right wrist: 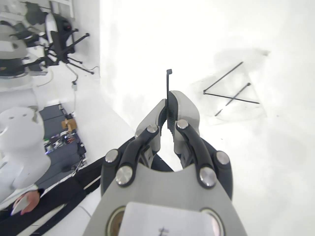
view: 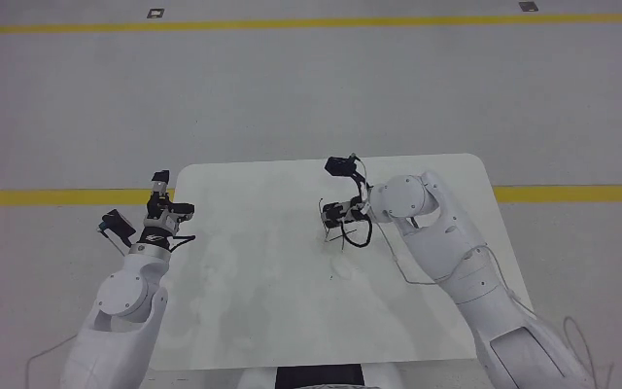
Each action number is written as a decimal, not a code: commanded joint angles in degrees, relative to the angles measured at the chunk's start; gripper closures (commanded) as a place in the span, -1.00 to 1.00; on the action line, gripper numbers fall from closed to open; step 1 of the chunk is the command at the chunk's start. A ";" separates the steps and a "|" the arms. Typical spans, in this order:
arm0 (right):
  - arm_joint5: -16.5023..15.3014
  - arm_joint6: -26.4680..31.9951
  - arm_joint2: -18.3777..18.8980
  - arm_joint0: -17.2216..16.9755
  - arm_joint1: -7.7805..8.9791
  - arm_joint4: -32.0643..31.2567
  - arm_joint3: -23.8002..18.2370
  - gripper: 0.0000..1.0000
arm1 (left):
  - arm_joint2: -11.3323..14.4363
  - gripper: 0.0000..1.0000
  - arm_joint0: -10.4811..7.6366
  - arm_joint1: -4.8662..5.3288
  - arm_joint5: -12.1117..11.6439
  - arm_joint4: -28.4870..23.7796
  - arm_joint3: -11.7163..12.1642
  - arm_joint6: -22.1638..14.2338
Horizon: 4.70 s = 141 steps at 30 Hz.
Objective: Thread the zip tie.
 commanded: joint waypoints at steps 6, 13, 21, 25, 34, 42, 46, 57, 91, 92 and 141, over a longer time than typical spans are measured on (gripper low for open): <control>0.41 0.05 -0.08 0.06 -0.01 -0.52 0.00 1.00 | 0.00 -1.00 0.00 0.00 0.00 0.00 0.00 0.00; -1.34 -6.92 -0.06 -1.44 -0.33 3.29 -0.36 1.00 | 0.70 -1.00 -0.31 -0.04 -0.28 0.12 0.02 -2.15; -10.61 -12.18 0.38 -2.33 -1.23 18.50 4.68 1.00 | 0.01 -1.00 0.21 0.55 -0.71 -3.45 0.68 -19.07; -11.00 -12.14 0.23 -2.07 -1.32 19.53 5.49 1.00 | 0.01 -1.00 0.21 0.55 -0.71 -3.45 0.68 -19.07; -11.80 -15.09 -0.42 -3.16 -1.43 20.56 6.30 1.00 | 1.97 -1.00 -0.09 0.63 2.83 -7.29 1.40 -26.55; -17.57 -20.87 0.52 -6.42 -1.54 27.23 8.77 1.00 | 4.49 -1.00 -0.21 0.63 8.45 -11.36 0.88 -30.54; -19.86 -20.65 1.04 -7.25 -1.57 31.75 10.60 1.00 | 5.63 -1.00 -0.66 0.60 9.03 -12.48 -0.25 -32.19; -19.31 -22.14 0.28 -7.57 -1.67 31.31 10.62 1.00 | 6.59 -1.00 -1.30 0.31 13.42 -20.12 1.57 -32.73; -26.63 -31.89 -1.66 -10.79 -2.74 35.86 10.78 1.00 | 15.30 -1.00 -4.88 1.66 19.48 -44.89 8.91 -30.80; -26.63 -31.89 -1.66 -10.79 -2.74 35.86 10.78 1.00 | 15.30 -1.00 -4.88 1.66 19.48 -44.89 8.91 -30.80; -26.44 -39.09 -2.15 -15.73 -2.07 29.64 5.11 1.00 | 18.95 0.34 -5.15 1.11 16.25 -45.83 8.27 -26.87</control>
